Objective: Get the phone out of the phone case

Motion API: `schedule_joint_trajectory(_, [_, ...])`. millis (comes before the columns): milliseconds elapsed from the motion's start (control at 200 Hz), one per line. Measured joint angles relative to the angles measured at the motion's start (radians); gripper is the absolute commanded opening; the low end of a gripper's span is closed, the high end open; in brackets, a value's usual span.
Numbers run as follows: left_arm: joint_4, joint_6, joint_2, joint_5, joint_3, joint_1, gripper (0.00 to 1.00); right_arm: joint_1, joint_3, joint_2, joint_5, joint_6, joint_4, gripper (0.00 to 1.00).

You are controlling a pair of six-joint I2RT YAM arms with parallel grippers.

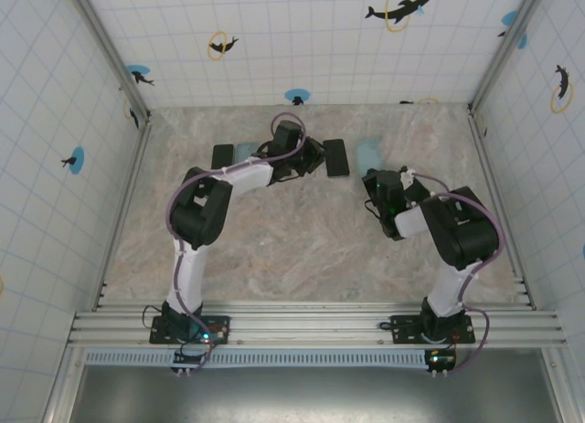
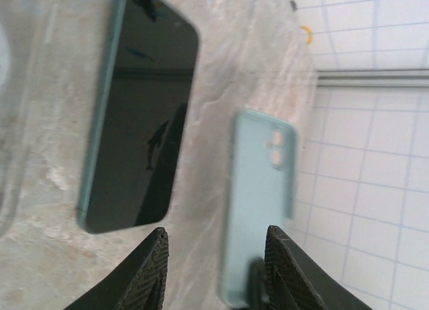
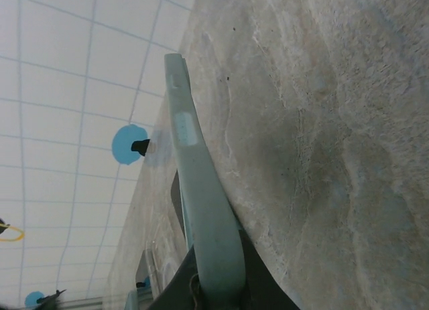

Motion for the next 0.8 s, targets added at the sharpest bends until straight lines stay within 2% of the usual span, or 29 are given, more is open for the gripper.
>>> schedule_joint_trajectory(230, [0.012, 0.009, -0.107, 0.001, -0.097, 0.012, 0.42, -0.017, 0.115, 0.101, -0.037, 0.042, -0.051, 0.07])
schedule_joint_trajectory(435, [0.013, 0.010, -0.112, 0.005, -0.136, 0.019, 0.43, -0.026, 0.185, 0.165, -0.082, 0.066, -0.095, 0.12])
schedule_joint_trajectory(631, [0.016, 0.010, -0.112, 0.009, -0.153, 0.019, 0.44, -0.032, 0.227, 0.187, -0.111, 0.086, -0.144, 0.23])
schedule_joint_trajectory(801, [0.037, 0.006, -0.114, 0.013, -0.153, 0.019, 0.44, -0.037, 0.231, 0.188, -0.125, 0.090, -0.173, 0.24])
